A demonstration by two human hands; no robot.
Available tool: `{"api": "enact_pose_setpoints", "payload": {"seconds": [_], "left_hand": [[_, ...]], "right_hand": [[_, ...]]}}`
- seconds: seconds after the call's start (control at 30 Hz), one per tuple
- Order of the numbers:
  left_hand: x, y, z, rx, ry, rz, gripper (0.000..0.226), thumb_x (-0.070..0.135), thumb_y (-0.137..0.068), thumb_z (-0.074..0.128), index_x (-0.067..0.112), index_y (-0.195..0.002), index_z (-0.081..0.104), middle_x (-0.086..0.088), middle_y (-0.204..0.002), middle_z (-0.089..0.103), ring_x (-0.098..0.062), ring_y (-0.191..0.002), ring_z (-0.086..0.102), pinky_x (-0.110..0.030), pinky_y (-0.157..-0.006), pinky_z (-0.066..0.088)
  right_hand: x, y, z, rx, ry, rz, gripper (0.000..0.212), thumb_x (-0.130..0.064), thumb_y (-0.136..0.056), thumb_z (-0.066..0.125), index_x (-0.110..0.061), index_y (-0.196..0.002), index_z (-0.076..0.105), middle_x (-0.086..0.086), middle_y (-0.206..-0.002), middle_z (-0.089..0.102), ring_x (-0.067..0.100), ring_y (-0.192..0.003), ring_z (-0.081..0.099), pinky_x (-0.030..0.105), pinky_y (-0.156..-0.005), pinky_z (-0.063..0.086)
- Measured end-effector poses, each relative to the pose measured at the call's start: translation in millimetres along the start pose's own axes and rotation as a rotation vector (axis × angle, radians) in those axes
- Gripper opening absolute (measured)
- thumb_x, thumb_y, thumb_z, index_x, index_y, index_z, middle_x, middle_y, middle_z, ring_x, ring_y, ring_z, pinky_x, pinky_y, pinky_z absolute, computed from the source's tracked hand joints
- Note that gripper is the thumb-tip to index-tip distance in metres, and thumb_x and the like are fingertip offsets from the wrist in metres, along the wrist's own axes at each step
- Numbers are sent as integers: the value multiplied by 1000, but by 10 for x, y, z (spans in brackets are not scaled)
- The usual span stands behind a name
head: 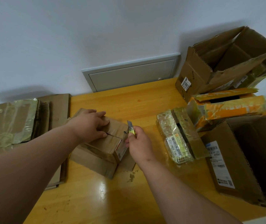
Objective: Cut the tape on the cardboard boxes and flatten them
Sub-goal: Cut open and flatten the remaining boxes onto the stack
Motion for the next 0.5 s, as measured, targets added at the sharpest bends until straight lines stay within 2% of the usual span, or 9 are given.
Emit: {"api": "enact_pose_setpoints", "payload": {"seconds": [0.17, 0.3, 0.37, 0.43, 0.5], "left_hand": [[-52, 1, 85, 57, 81, -22, 64, 55, -91, 57, 48, -148, 30, 20, -162, 12, -20, -151, 6, -55, -120, 17], [-77, -5, 178, 94, 120, -74, 81, 58, -78, 72, 45, -144, 28, 8, -157, 31, -20, -148, 20, -54, -117, 22], [-112, -15, 211, 104, 96, -45, 79, 62, -81, 67, 44, -146, 28, 7, -158, 30, -18, -149, 17, -53, -117, 21], [-152, -13, 219, 101, 86, 8, 76, 63, -86, 58, 42, -151, 24, 13, -161, 22, -15, -151, 10, -56, -119, 17], [-168, -12, 217, 89, 56, 33, 74, 63, -91, 48, 40, -154, 19, 16, -163, 16, -14, -152, 5, -57, -119, 13]], "right_hand": [[8, -16, 23, 14, -21, 13, 38, -29, -104, 40, -33, -141, 43, 5, -114, 65, 24, -102, 64, 40, -86, 54], [37, -8, 56, 1, -21, 1, 31, -28, -103, 40, -35, -132, 50, 2, -105, 66, 23, -95, 66, 42, -83, 56], [67, -6, 57, 10, -43, -8, 30, -27, -104, 41, -39, -130, 51, -2, -98, 66, 19, -89, 67, 36, -73, 55], [93, 1, 38, 10, -83, -6, 28, -26, -104, 42, -42, -124, 52, -7, -94, 65, 14, -84, 67, 22, -61, 48], [111, 12, 15, 10, -112, -11, 24, -27, -104, 42, -38, -120, 56, -7, -95, 65, 12, -82, 65, 15, -57, 44]]}}
Point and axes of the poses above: each hand's wrist, its own y-axis away from the middle knuckle, its own z-axis out of the palm, x = y × z, the point moved 1 cm from there along -y, towards the middle knuckle
